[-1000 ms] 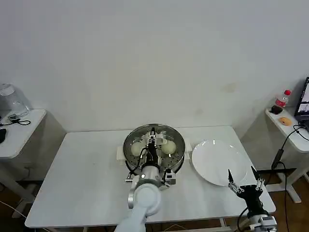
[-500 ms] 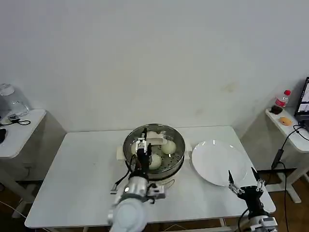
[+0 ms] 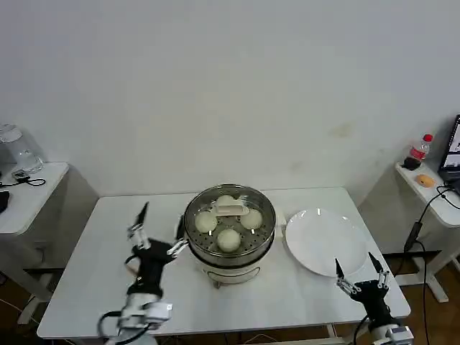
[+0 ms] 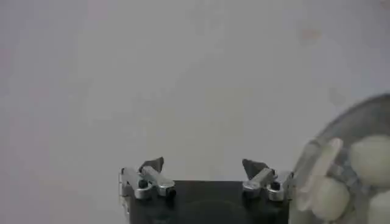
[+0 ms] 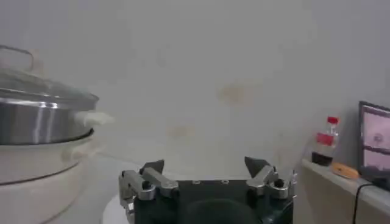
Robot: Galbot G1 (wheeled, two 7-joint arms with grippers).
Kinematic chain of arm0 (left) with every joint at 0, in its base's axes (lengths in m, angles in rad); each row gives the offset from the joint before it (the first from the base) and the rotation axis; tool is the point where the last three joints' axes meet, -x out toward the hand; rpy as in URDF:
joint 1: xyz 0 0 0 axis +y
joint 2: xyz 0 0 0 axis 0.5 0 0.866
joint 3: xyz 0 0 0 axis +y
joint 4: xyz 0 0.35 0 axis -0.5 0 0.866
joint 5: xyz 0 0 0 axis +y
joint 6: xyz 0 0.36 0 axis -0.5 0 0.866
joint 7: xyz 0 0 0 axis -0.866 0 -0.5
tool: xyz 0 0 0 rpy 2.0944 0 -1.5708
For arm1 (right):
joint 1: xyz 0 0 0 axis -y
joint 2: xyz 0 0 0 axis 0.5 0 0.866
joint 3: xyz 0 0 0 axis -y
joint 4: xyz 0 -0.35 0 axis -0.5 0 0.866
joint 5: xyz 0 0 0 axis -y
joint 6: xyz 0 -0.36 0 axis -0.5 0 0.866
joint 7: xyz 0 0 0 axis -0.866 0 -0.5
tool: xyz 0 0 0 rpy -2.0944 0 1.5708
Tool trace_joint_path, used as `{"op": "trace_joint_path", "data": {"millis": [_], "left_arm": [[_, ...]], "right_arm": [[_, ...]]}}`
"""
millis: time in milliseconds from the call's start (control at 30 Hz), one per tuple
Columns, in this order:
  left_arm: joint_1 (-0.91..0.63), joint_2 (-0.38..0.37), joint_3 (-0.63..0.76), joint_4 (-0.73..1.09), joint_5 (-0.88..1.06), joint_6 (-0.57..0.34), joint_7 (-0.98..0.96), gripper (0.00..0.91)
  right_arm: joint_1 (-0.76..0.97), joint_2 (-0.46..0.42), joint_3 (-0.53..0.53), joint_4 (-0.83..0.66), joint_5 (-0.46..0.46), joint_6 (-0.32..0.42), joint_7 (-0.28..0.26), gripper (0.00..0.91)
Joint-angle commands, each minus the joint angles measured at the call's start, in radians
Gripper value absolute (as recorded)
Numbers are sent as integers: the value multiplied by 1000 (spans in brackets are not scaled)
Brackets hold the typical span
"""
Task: Take steamed baozi put them in steamer then cover it.
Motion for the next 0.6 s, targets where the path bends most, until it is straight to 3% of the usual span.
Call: {"op": "trace_joint_path", "data": {"millis": [33,233,400,600], "left_arm": [[349,20,-204,-28,-680,-184,-149,907],[395,-1,-198,15,-651,-222,-148,907],[406,-8,-194,17,-655,-215,-146,907],[412,-12,-182,44,-673,-210,-131,907]], "right_arm": [[-111,-82,-24,95,59,-95,30,907],[-183,-166,-56,147,132,-181,79,907],[-202,-226,-72,160,196,-201,102,907],[-201,-235,-91,161,226,-188,127,907]]}}
